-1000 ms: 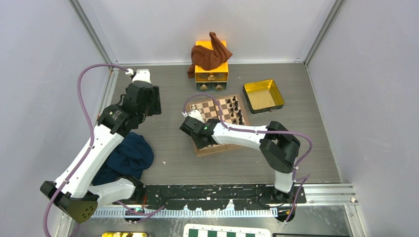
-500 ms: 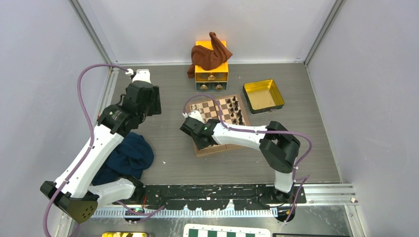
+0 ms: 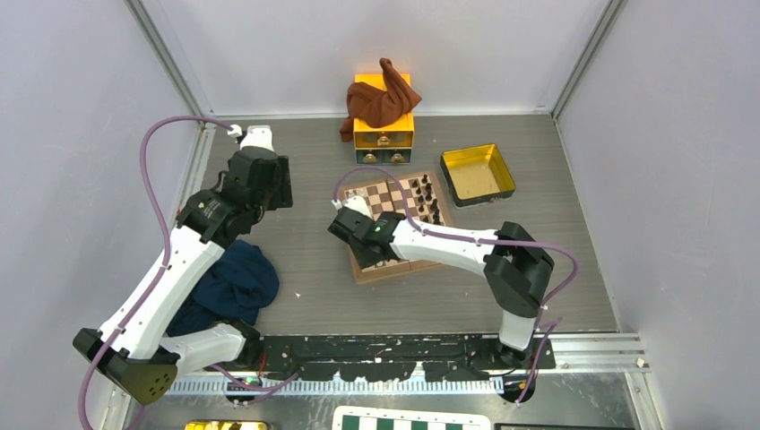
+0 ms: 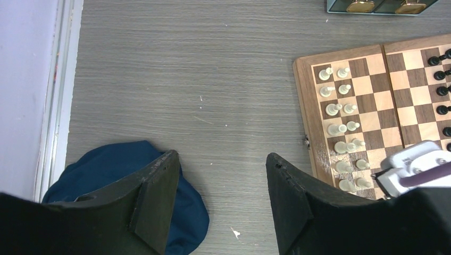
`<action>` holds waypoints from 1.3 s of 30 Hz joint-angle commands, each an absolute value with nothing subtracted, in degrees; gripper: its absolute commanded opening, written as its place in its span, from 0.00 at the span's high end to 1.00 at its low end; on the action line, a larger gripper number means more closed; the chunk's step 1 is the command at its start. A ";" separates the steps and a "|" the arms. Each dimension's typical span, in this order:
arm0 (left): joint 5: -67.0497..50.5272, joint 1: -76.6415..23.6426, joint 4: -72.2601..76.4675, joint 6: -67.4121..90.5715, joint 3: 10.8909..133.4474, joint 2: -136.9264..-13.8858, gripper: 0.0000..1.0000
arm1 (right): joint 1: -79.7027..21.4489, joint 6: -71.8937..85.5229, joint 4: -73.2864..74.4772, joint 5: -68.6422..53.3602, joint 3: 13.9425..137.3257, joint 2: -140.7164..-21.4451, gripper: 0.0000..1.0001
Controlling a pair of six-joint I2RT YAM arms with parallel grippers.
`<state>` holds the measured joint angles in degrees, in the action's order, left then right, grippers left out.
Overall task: Set up the chess pieces on the board
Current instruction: Place the chess piece on the chessboard, then reset both arms
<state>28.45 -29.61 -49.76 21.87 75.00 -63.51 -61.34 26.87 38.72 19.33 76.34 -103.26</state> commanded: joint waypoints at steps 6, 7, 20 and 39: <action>29.66 -29.44 -47.90 22.06 75.90 -62.58 0.37 | -61.66 25.63 41.58 22.68 82.05 -95.19 0.67; 29.79 -29.44 -47.90 22.06 76.11 -62.64 0.37 | -61.69 25.32 41.91 23.23 82.73 -94.74 0.66; 35.84 -29.32 -44.64 19.29 80.20 -65.17 0.01 | -47.10 15.15 39.08 33.50 93.79 -90.94 0.48; 28.48 -16.99 -20.14 11.00 65.58 -68.35 0.00 | 0.65 15.44 14.47 25.72 81.11 -93.52 0.00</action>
<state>31.46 -18.81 -29.50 13.39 69.19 -68.03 -3.79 13.02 22.02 28.49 80.99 -91.98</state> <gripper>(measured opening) 0.996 0.996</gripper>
